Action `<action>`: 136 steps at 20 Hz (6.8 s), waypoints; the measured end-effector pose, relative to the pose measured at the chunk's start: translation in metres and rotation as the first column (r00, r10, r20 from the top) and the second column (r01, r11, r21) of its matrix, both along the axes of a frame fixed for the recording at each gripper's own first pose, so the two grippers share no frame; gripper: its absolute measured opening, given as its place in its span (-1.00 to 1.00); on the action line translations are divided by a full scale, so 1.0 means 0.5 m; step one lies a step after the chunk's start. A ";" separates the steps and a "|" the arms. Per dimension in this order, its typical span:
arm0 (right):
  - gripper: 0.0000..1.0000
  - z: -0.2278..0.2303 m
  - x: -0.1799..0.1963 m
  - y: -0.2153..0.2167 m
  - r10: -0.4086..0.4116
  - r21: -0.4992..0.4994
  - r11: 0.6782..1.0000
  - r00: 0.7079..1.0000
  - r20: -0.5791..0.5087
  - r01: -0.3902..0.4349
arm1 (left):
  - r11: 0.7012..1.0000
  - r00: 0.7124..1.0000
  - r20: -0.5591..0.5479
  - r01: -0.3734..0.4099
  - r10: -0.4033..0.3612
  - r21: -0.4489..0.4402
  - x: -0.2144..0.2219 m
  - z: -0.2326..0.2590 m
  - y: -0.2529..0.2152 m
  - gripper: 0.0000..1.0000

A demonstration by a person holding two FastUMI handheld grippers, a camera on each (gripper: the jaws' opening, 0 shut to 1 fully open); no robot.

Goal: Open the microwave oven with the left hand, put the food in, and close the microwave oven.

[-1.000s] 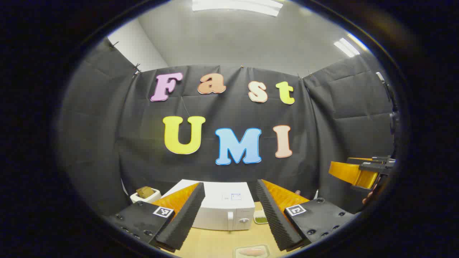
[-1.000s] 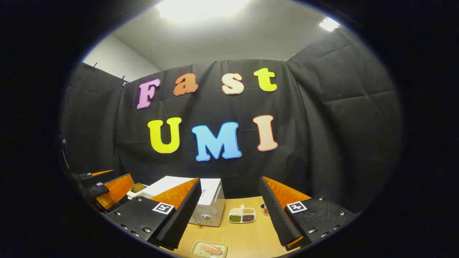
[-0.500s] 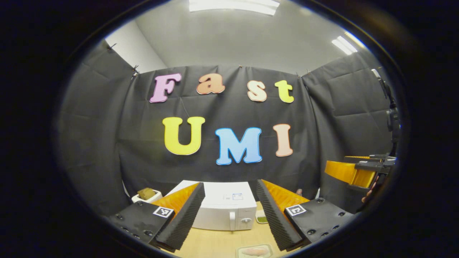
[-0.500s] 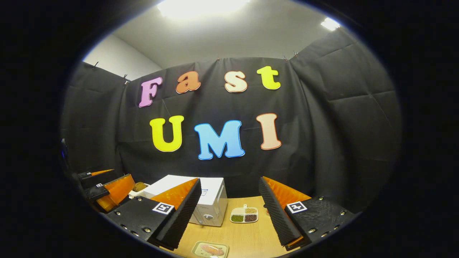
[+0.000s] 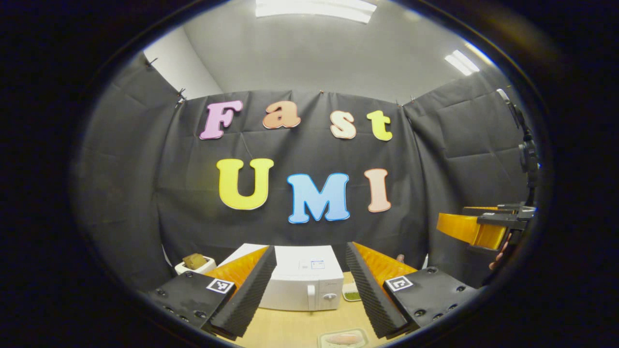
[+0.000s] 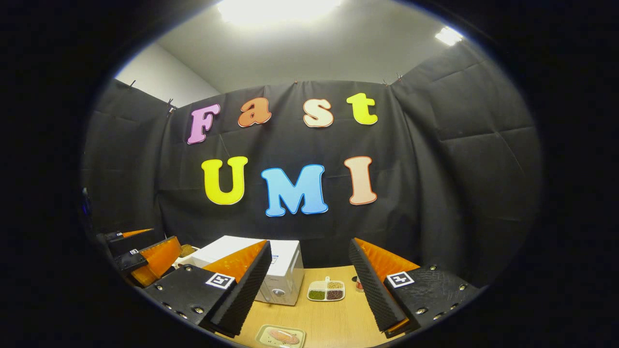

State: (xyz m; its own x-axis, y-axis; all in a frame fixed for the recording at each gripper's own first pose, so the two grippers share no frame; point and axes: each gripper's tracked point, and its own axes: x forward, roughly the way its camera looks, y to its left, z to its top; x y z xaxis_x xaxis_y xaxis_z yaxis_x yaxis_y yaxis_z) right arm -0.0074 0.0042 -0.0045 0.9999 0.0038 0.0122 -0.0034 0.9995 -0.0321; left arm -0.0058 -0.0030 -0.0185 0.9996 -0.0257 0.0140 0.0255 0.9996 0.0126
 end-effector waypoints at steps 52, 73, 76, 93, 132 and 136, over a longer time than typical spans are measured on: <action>0.96 -0.281 0.005 -0.041 -0.051 -0.034 0.998 0.961 -0.272 0.044 | 0.998 0.951 -0.309 0.017 0.001 0.057 0.142 -0.729 0.123 -0.16; 0.96 -0.256 -0.003 0.253 0.169 -0.043 0.982 0.960 -0.225 -0.183 | 0.978 0.896 -0.428 -0.033 0.120 0.206 -0.182 -0.720 0.463 0.08; 0.96 -0.262 -0.018 0.286 0.194 -0.034 0.978 0.954 -0.231 -0.207 | 0.982 0.891 -0.430 -0.083 0.150 0.170 -0.184 -0.721 0.513 0.24; 0.96 -0.286 -0.023 0.271 0.159 -0.073 0.980 0.953 -0.259 -0.183 | 0.971 0.869 -0.435 -0.233 0.235 0.059 -0.162 -0.735 0.559 0.14; -0.13 -0.807 0.081 0.164 0.305 -0.250 0.665 0.562 -0.769 -0.704 | 0.945 0.938 -0.136 -0.325 0.319 -0.025 -0.251 -0.252 0.345 0.91; -0.14 -0.699 0.105 0.225 0.302 -0.336 0.675 0.661 -0.687 -0.658 | 0.962 0.956 -0.124 -0.271 0.267 -0.023 -0.223 -0.233 0.358 0.89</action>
State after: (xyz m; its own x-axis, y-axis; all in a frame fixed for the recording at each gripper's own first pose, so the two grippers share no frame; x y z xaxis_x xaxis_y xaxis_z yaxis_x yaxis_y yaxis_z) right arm 0.0452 0.1166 -0.3539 0.6627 0.3131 -0.6803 -0.6711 0.6515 -0.3539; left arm -0.1174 0.1761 -0.1348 0.9639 0.2426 -0.1097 -0.2456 0.9693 -0.0137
